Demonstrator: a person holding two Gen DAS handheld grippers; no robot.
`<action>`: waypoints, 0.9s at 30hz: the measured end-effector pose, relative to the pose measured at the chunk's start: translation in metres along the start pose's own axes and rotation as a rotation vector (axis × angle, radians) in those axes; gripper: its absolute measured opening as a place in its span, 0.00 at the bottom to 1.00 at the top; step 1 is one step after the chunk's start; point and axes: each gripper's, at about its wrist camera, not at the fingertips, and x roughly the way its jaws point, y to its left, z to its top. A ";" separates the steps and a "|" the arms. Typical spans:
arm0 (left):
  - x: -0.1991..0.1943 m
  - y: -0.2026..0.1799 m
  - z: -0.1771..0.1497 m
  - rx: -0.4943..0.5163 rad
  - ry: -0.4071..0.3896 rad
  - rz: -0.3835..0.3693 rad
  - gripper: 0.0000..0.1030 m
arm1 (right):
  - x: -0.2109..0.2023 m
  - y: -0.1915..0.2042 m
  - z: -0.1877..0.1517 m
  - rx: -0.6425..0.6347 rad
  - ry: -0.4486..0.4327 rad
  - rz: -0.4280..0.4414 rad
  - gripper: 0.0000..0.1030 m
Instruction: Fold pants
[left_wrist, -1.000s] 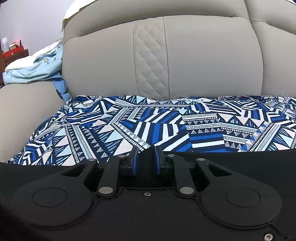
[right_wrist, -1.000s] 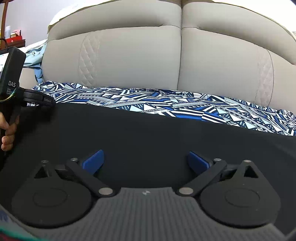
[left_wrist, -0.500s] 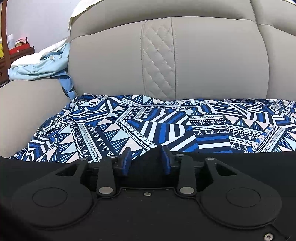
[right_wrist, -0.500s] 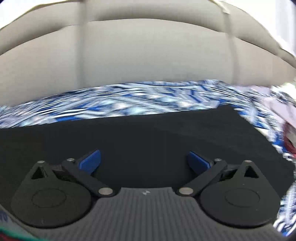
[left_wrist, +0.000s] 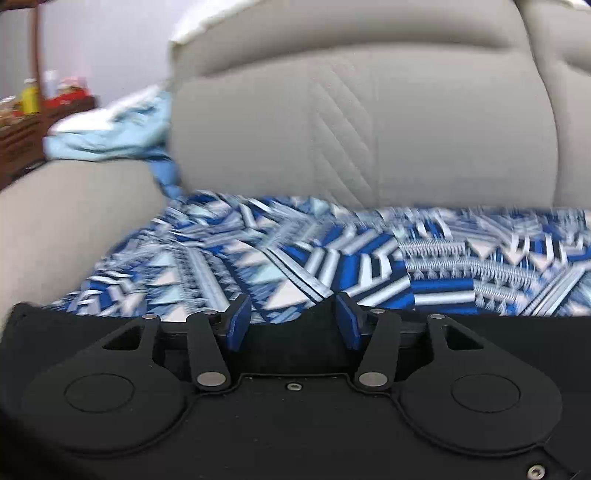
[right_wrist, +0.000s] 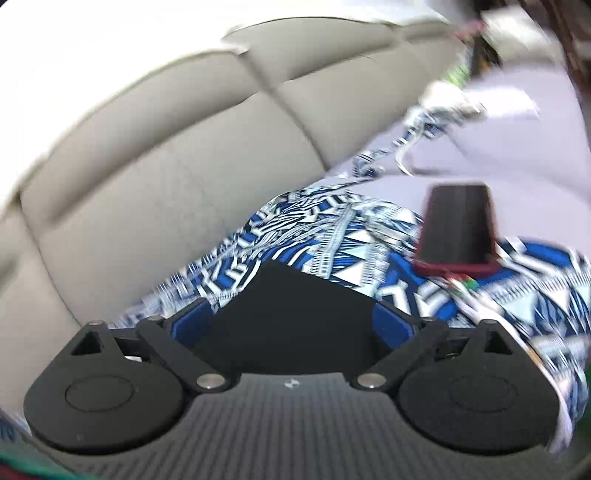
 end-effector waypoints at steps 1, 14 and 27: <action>-0.014 0.004 0.000 -0.008 -0.028 -0.026 0.50 | -0.006 -0.009 0.003 0.049 0.006 0.024 0.95; -0.071 0.132 -0.049 -0.214 0.113 -0.024 0.58 | -0.026 -0.070 -0.011 0.354 0.088 0.021 0.73; -0.049 0.218 -0.076 -0.297 0.175 0.150 0.63 | 0.004 -0.055 -0.010 0.257 0.110 -0.083 0.72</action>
